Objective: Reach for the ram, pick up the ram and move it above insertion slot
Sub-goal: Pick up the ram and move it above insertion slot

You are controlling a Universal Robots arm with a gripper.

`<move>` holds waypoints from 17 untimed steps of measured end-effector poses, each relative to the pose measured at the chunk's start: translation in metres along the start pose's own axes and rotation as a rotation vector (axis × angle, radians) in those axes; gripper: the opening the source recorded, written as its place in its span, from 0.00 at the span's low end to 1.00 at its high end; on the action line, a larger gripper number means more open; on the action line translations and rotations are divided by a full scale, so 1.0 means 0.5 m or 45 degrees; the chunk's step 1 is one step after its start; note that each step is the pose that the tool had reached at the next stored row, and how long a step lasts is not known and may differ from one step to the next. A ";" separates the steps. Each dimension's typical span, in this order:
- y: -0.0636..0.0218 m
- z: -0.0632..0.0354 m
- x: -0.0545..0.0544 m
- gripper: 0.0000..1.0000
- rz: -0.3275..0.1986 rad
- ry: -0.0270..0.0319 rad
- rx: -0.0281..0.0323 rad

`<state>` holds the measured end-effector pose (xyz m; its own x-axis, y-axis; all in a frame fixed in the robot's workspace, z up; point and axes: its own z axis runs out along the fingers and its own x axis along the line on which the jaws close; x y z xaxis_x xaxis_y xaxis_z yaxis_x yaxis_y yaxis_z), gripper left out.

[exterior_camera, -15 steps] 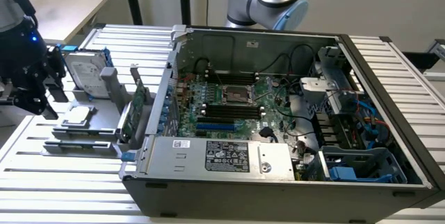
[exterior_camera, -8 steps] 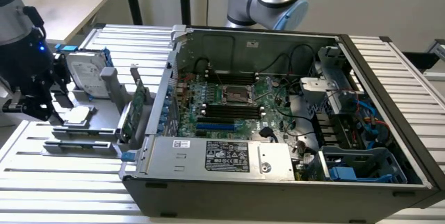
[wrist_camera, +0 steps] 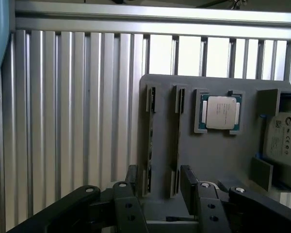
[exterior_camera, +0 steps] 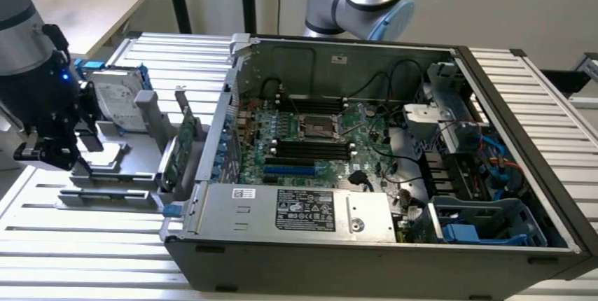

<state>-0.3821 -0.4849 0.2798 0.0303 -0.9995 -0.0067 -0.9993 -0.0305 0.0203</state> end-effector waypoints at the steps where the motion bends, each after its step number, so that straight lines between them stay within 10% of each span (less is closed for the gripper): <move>1: 0.000 0.004 0.000 0.48 0.000 0.0001 -0.0001; 17: -0.001 0.062 0.008 0.48 0.000 0.0000 0.0000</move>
<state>-0.3821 -0.4886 0.2489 0.0304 -0.9995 -0.0067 -0.9993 -0.0305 0.0204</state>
